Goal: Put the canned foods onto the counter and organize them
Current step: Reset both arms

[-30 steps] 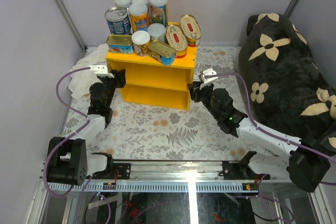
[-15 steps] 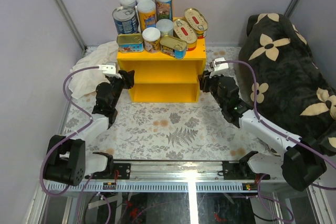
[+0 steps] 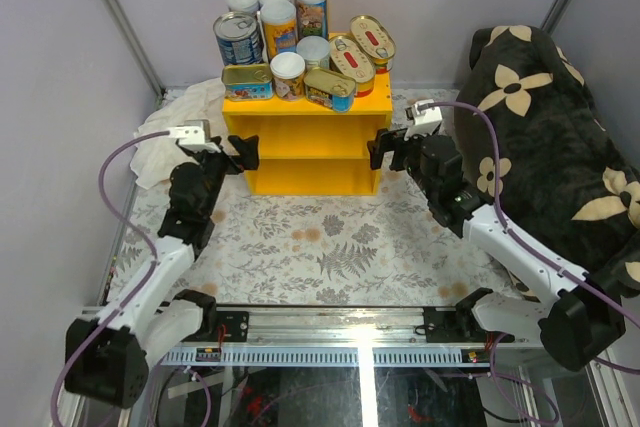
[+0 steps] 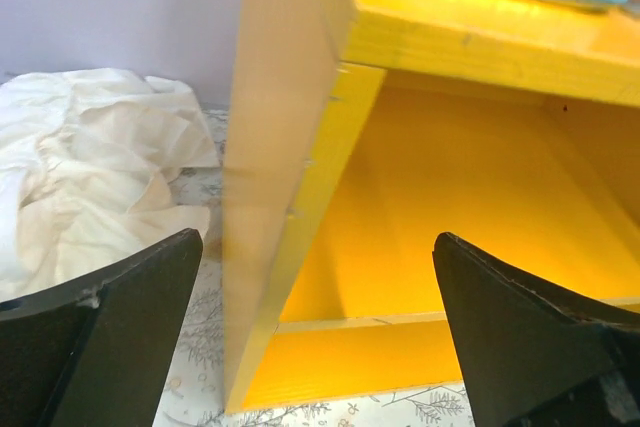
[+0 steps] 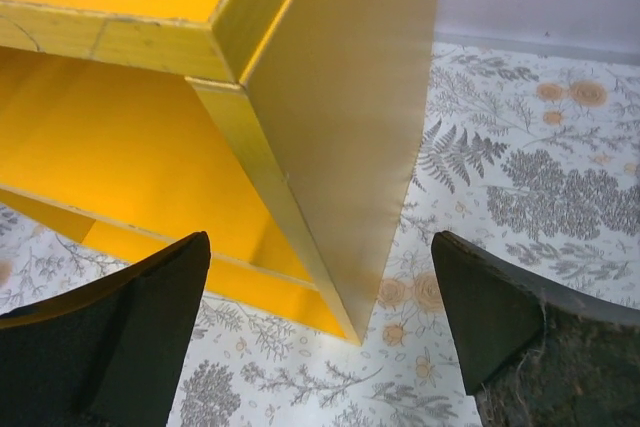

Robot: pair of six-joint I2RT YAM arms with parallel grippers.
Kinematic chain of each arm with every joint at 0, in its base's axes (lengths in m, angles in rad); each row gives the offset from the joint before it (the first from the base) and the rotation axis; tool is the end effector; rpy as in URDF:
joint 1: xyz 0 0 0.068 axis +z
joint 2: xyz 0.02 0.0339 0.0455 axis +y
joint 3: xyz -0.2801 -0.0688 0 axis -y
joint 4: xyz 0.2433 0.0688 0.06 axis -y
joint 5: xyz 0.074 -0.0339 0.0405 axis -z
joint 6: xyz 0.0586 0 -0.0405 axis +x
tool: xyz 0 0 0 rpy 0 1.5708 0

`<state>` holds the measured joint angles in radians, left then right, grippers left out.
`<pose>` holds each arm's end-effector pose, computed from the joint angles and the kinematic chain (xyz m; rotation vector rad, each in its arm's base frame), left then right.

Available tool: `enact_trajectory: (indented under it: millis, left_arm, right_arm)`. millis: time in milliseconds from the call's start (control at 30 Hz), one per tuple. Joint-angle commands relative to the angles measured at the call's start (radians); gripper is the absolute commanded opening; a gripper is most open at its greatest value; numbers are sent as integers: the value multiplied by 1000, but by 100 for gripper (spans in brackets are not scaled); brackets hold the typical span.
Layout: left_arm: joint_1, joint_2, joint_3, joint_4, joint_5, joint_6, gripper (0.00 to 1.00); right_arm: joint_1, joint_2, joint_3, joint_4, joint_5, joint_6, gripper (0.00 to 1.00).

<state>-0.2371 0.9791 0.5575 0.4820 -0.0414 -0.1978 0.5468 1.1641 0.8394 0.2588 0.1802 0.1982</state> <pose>0.2364 -0.0546 0.3092 -0.0036 1.5187 -0.3173 0.2534 0.1420 0.3413 -0.1484 1.6458 0.4225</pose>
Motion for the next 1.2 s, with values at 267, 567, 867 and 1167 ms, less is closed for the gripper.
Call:
enact_trajectory:
  millis: [267,567,867,1167]
  left_arm:
    - [-7,-425,102,-687,-43,-213,100]
    - [-7,-537,7,-686,76,-157,100]
    - [-7,-500,49,-703,74,-78,100]
    - [-7,-505,44,-684,81,-83,100]
  right_arm:
    - [-3,-208,-135,-233,-151,277,99]
    - [-5,-294,-282,-293,-114,235,100]
    - [-4,-402,-359,-293,45,216,100]
    - [-4,-410,-377,-280,61,208,99]
